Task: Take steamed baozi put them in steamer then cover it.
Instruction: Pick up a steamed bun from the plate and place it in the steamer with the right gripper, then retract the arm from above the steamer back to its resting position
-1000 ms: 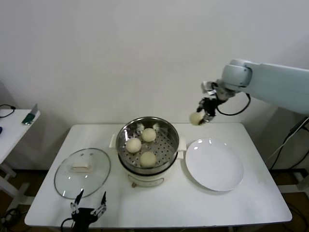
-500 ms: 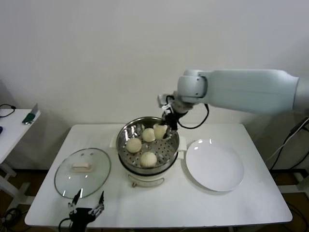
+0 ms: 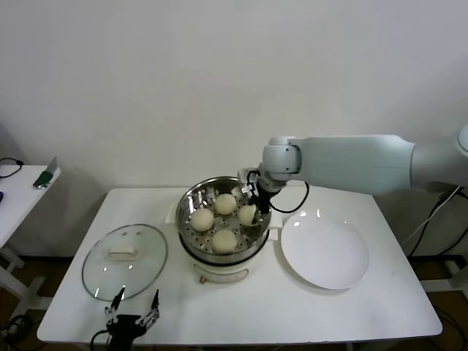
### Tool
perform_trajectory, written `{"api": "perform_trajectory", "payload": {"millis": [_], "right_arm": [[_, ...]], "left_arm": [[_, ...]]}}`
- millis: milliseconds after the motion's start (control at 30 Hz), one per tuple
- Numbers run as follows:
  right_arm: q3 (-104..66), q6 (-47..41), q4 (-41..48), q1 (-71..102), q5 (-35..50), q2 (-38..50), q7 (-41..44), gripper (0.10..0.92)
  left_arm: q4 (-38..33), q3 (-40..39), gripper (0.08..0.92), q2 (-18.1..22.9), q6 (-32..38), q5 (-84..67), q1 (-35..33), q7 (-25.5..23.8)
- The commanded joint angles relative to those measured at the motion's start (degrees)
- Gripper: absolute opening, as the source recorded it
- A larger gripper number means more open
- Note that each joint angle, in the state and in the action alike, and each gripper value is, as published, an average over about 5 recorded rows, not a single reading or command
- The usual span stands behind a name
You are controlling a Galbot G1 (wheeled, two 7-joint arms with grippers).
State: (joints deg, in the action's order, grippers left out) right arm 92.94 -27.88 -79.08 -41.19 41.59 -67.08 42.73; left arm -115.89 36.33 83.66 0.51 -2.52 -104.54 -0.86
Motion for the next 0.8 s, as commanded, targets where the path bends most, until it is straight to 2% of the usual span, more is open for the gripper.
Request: {"api": "perform_trajectory", "payload": {"millis": [33,267,467,600,700,800], "right_arm": [[-0.74,-0.71,1.78,3.41,-2.03,-1.25,-0.88,0.552],[-0.71,0.5,2.02,2.41,-2.33,-1.38,0.06,0.591],[-2.3,4.02,1.7,-0.55,2.38,0.59,2.88,0.752],[-5.76,4.9,1.23,-2.27,7.53,4.35,3.1,0.813],[-11.1,3.13,0.96,-0.35,11.03,8.59,-2.22,0.821],[-21.86,1.73,0.02,6.95,12.68,13.67,-16.06,0.822]], "left_arm": [[-0.08,-0.08,0.823,-0.12,-0.23,-0.1,0.01,-0.08],[-0.41,0.03,0.823,-0.23,-0.47,-0.26,0.05,-0.1],[-0.72,0.08,0.823,-0.36,-0.45,-0.26,0.04,0.21],[-1.33,0.1,0.823,-0.69,0.42,-0.23,-0.11,1.33],[-1.92,0.53,0.823,-0.96,0.93,0.15,-0.01,1.51],[-2.1,1.14,0.823,-1.13,1.9,1.38,0.46,1.33]]}}
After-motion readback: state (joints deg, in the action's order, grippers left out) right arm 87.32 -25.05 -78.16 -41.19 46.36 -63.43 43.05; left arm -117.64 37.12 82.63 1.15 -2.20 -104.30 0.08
